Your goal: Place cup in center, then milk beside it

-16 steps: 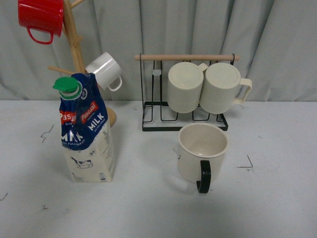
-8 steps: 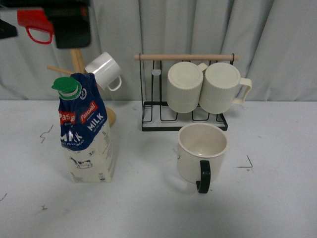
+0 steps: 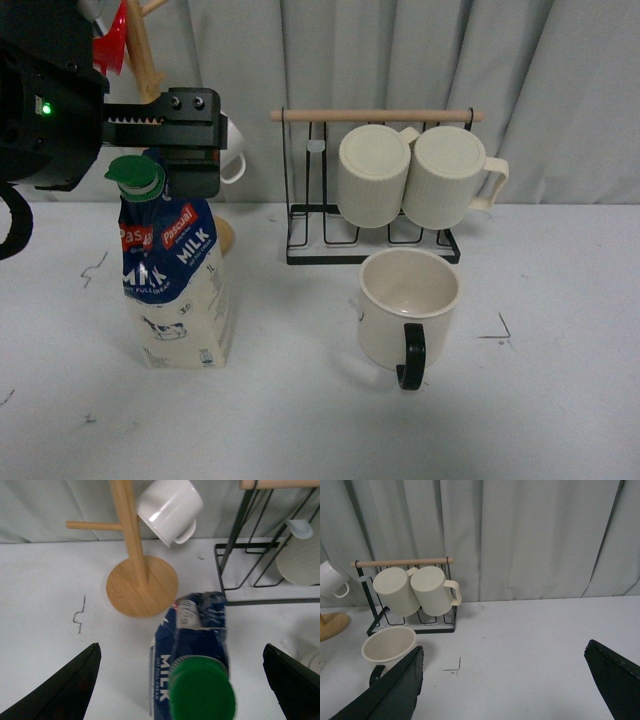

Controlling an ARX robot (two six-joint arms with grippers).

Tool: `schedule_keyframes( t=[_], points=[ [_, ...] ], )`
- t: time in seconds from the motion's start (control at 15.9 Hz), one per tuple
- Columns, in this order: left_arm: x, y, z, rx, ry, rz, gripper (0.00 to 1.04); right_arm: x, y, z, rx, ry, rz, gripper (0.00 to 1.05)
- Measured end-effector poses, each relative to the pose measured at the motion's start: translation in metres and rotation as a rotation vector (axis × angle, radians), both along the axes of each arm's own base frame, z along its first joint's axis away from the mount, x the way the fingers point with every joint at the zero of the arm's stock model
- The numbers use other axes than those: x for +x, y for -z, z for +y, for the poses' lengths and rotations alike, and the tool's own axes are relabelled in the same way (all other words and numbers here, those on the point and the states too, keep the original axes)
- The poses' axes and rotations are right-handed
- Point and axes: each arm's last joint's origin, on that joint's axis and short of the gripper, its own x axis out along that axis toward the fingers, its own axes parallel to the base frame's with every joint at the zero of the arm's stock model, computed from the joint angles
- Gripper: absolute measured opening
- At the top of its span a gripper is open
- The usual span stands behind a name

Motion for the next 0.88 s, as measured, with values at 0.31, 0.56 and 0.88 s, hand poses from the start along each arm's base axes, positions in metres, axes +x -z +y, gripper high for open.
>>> schedule_keyframes(
  t=[0.31,0.56,0.88],
  points=[
    [0.008,0.013,0.006,-0.025,-0.043,0.049,0.98,0.0,0.0,0.0,0.0,0.0,0.0,0.98],
    [0.008,0.034,0.001,-0.03,-0.052,0.098,0.98,0.0,0.0,0.0,0.0,0.0,0.0,0.98],
    [0.007,0.052,-0.001,-0.026,-0.075,0.135,0.83,0.0,0.0,0.0,0.0,0.0,0.0,0.98]
  ],
)
